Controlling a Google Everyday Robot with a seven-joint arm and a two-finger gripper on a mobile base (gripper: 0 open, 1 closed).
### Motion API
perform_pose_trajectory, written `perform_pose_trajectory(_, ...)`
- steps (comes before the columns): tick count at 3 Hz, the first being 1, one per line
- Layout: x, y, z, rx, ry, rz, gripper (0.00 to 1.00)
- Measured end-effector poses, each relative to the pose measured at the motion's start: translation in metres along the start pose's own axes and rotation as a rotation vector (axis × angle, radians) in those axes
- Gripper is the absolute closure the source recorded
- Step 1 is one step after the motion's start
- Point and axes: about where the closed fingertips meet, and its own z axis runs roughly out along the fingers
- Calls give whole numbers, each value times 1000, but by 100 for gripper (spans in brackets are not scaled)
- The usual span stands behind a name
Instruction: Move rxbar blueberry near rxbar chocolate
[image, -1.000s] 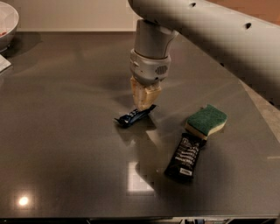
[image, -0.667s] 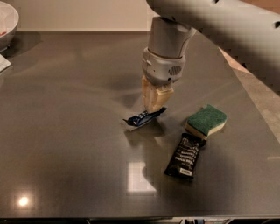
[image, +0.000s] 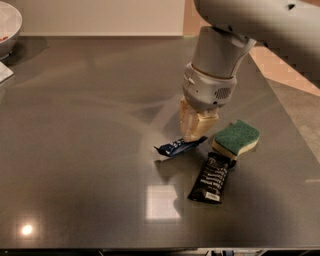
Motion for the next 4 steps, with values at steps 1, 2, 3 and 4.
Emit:
perform_pose_trajectory(1, 6, 25, 7, -21, -16, 46, 59)
perform_pose_trajectory(2, 9, 42, 10, -36, -37, 81, 37)
perform_pose_trajectory(3, 8, 37, 10, -13, -38, 79, 13)
perform_pose_trajectory(4, 7, 33, 10, 5, -39, 79, 0)
